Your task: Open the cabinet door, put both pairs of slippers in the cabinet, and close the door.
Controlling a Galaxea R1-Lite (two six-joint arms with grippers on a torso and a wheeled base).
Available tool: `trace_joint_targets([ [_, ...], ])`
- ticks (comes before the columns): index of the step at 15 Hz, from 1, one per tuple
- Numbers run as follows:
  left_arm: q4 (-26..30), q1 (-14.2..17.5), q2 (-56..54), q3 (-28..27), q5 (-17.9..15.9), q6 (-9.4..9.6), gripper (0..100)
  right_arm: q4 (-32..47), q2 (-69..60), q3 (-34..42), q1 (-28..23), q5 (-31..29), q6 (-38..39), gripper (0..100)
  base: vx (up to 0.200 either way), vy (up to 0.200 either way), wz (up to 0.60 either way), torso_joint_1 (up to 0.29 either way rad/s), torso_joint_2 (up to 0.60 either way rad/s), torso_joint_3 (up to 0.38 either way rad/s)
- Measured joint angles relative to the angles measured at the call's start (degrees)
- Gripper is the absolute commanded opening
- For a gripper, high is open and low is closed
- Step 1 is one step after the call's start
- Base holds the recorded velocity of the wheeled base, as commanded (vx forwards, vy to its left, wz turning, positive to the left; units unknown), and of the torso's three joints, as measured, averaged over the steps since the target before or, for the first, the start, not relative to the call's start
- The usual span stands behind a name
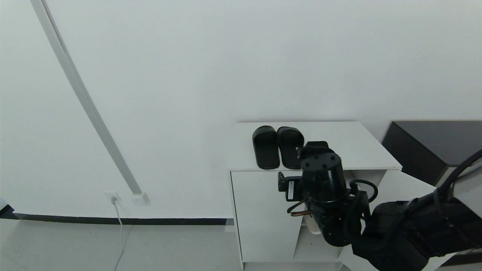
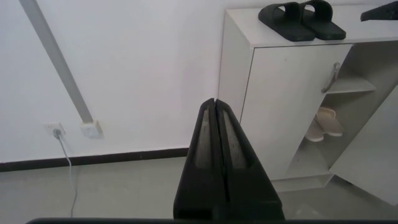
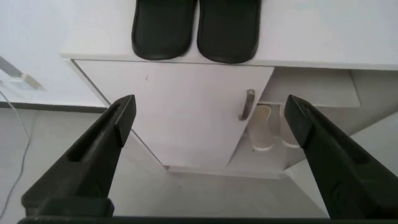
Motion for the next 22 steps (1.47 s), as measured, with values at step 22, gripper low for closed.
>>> trace_joint_targets([
  [22, 0.0, 0.0, 0.0, 0.0, 0.1, 0.0, 0, -7.2, 19.1, -14.5, -7.2, 4.1, -3.3, 100, 0.091, 0.0, 0.0, 0.003, 0.0, 0.001],
])
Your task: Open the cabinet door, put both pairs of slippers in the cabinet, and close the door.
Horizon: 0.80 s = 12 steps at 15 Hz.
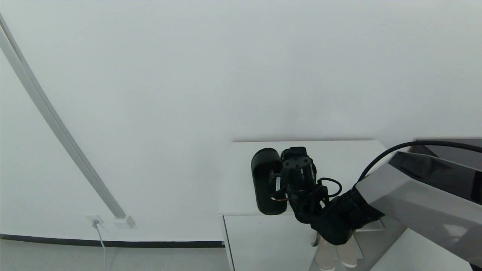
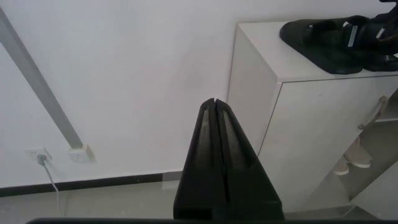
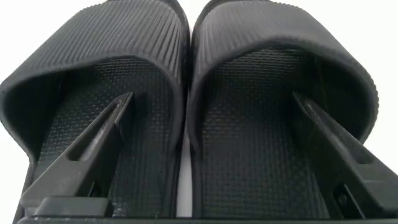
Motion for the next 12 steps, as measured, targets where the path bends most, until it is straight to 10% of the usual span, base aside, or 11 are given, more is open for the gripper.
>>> trace_joint_targets([
  [9, 0.0, 0.0, 0.0, 0.0, 0.0, -0.02, 0, 1.8, 4.9, -10.9, -1.7, 0.2, -4.3, 100, 0.0, 0.0, 0.0, 0.0, 0.0, 0.0],
  [10, 0.0, 0.0, 0.0, 0.0, 0.0, 0.0, 0, 1.8, 5.4, -11.4, -1.8, 0.1, -4.3, 0, 0.0, 0.0, 0.0, 0.0, 0.0, 0.0],
  [12, 0.0, 0.0, 0.0, 0.0, 0.0, -0.02, 0, 1.8, 5.9, -11.7, -1.9, 0.1, -4.3, 0, 0.0, 0.0, 0.0, 0.0, 0.0, 0.0],
])
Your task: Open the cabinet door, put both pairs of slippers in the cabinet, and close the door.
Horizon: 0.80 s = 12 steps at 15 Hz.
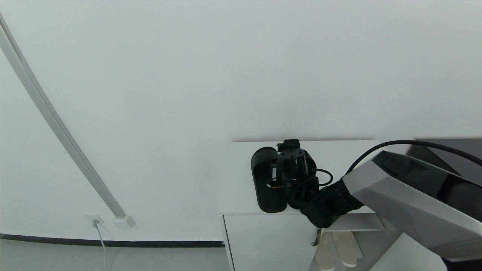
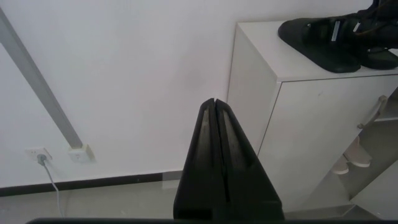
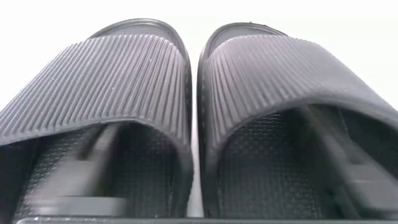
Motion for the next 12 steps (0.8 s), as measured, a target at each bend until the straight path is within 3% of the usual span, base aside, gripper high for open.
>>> trace_joint_targets([
  [7, 0.0, 0.0, 0.0, 0.0, 0.0, 0.13, 0, -0.4, -2.7, 1.8, 0.0, -0.4, -0.1, 0, 0.0, 0.0, 0.0, 0.0, 0.0, 0.0],
  [9, 0.0, 0.0, 0.0, 0.0, 0.1, 0.0, 0, -0.6, -7.3, 7.5, 0.3, 1.2, -1.6, 0, 0.0, 0.0, 0.0, 0.0, 0.0, 0.0],
  [12, 0.0, 0.0, 0.0, 0.0, 0.0, 0.11, 0, -3.3, -17.4, 22.6, 2.4, 6.3, -4.9, 0, 0.0, 0.0, 0.0, 0.0, 0.0, 0.0],
])
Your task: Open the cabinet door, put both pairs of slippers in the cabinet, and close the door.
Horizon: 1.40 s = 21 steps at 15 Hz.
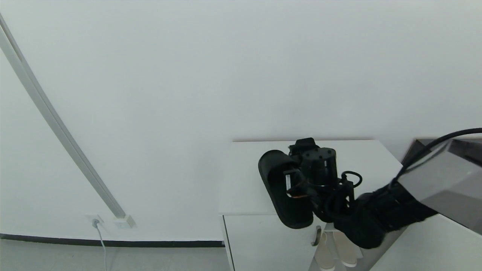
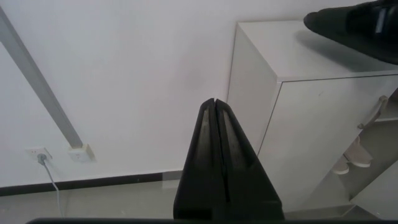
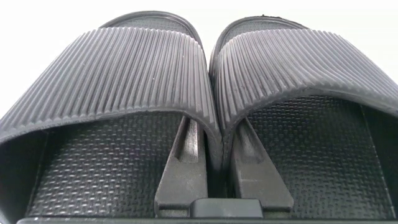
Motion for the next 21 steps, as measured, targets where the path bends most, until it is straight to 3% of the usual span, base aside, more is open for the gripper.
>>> trace_joint_targets([
  [3, 0.0, 0.0, 0.0, 0.0, -0.1, 0.06, 0, -2.0, -10.6, 14.7, 4.1, 6.6, -0.1, 0, 0.0, 0.0, 0.0, 0.0, 0.0, 0.0],
  [5, 0.0, 0.0, 0.0, 0.0, -0.1, 0.06, 0, -1.6, -16.3, 19.3, 6.5, 12.3, 0.7, 0, 0.0, 0.0, 0.0, 0.0, 0.0, 0.0],
  [15, 0.0, 0.0, 0.0, 0.0, -0.1, 0.04, 0, -0.9, -19.0, 20.5, 9.2, 12.3, 0.5, 0, 0.0, 0.0, 0.0, 0.0, 0.0, 0.0],
  [21, 0.0, 0.0, 0.0, 0.0, -0.2, 0.09, 0, -1.0, -18.9, 21.1, 9.5, 12.4, 0.9, 0, -0.2, 0.0, 0.0, 0.002, 0.0, 0.003],
])
